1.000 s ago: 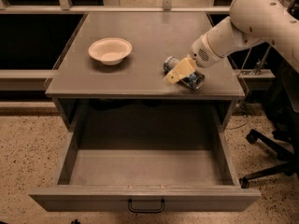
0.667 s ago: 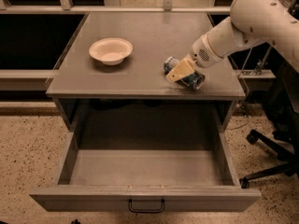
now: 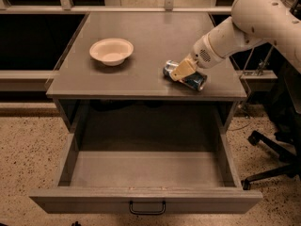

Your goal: Place redbull can into top drawer

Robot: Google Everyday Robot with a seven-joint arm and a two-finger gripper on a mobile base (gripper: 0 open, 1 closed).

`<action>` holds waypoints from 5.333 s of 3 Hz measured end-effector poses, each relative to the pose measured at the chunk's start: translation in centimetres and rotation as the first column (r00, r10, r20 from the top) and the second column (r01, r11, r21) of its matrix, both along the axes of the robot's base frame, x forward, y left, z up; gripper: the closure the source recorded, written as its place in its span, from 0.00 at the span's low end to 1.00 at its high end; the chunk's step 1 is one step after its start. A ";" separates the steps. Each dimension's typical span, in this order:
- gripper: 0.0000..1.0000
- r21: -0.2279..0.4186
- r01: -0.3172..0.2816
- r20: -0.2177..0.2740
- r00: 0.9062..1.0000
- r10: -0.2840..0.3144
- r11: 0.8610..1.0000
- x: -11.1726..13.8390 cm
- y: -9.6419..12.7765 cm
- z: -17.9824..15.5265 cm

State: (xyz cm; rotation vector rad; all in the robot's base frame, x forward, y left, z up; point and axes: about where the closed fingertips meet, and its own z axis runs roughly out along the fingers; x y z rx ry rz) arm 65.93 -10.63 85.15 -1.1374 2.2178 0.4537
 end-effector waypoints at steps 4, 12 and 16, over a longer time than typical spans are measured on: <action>1.00 0.346 0.005 0.046 0.999 -0.022 0.938 -10.4 3.7 6.7; 0.81 0.256 0.684 -0.489 0.701 -0.519 0.683 -16.4 -5.3 -20.0; 0.00 0.256 0.684 -0.489 0.702 -0.519 0.684 -16.4 -5.3 -20.0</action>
Offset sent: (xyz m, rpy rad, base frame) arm -0.0343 0.0152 0.0148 0.0976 0.0318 0.1521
